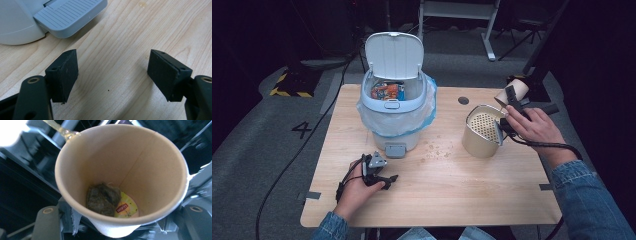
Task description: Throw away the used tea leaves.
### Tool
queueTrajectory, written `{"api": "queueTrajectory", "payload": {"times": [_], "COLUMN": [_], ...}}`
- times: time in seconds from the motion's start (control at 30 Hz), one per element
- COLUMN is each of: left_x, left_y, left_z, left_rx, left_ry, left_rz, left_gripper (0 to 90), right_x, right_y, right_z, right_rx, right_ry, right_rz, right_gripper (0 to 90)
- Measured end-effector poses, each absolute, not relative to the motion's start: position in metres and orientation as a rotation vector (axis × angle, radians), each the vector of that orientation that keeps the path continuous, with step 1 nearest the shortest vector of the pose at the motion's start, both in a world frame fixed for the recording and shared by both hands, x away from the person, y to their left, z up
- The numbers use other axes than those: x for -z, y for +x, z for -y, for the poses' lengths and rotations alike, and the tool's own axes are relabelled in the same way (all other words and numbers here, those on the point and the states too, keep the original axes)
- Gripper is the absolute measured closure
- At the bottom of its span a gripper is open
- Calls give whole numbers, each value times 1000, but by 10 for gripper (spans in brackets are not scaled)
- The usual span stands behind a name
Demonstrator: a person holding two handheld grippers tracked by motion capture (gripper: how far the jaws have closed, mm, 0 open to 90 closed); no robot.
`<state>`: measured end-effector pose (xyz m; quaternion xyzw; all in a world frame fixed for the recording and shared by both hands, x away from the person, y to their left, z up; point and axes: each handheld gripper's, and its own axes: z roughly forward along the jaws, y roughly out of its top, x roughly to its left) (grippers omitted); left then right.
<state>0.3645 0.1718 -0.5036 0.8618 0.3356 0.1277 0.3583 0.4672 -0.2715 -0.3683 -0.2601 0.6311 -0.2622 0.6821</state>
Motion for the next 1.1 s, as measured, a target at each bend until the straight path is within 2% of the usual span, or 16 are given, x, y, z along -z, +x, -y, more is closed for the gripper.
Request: {"api": "queueTrajectory", "payload": {"times": [0.53, 1.1], "left_x": [504, 504], "left_y": [364, 364], "left_z": [-172, -172], "left_rx": [-332, -330], "left_ry": [2224, 2223], "left_rz": [-865, -866], "left_gripper": [254, 254], "right_x": [370, 362], "right_y": [466, 464], "right_z": [256, 259], "right_rx": [840, 648], "right_ry": [-774, -616], "right_rz": [-1181, -1327], "right_gripper": [345, 335]}}
